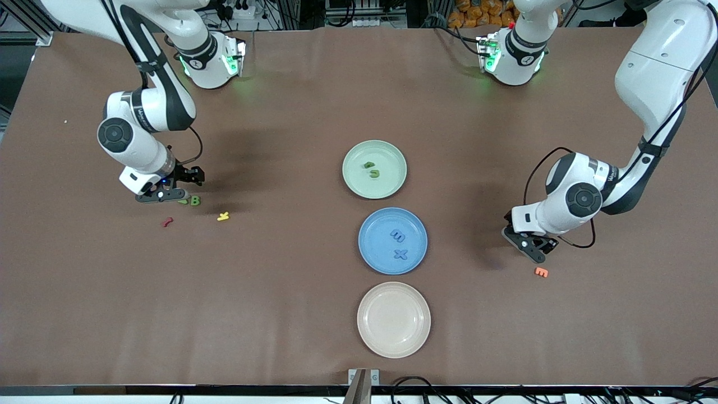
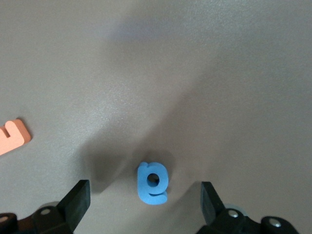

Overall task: Sort letters by color into matching plates
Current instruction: 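Grasp blue g with the left gripper while the right gripper grasps green B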

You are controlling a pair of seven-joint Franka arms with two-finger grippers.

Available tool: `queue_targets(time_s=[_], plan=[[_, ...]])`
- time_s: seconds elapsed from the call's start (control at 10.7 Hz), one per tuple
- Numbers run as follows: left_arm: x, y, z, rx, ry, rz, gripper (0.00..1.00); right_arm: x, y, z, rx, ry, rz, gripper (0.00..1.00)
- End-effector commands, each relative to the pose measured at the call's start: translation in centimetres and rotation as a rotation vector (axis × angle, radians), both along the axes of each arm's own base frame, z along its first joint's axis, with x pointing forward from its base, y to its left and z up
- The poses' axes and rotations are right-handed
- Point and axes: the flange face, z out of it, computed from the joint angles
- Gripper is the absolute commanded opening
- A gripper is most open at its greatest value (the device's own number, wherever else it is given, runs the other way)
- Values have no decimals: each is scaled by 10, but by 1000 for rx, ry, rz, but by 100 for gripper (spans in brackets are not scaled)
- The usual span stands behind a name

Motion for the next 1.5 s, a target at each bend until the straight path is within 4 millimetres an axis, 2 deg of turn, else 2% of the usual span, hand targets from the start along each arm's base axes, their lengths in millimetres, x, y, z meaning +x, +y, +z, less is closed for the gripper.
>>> queue_targets(time_s=[0.0,0.09,0.19,0.28,0.37,0.56,0.84,1.12,1.4], plan=[[0,-3,-1,6,-23,13,100,-3,-3,-15,26,-28,-4,72],[-1,-2,-1,5,-23,52,74,-3,-4,-19,43,-33,-34,72],[-2,-2,-3,-7,-34,129,25,-1,-4,-21,50,-40,-45,72],[-9,-9,-10,-37,-51,189,0,1,-4,-23,52,-51,-46,70],[-16,-18,-14,-63,-66,222,0,3,-4,-26,54,-64,-45,69],[-18,-21,-15,-63,-66,236,0,6,-3,-33,58,-89,-44,68],[-18,-21,-15,-63,-66,236,0,12,-3,-29,60,-101,-47,65],[-11,-21,-6,-64,-85,244,0,17,-4,-29,60,-107,-48,64],[-4,-21,2,-69,-103,264,0,21,-4,-38,78,-99,-88,62]])
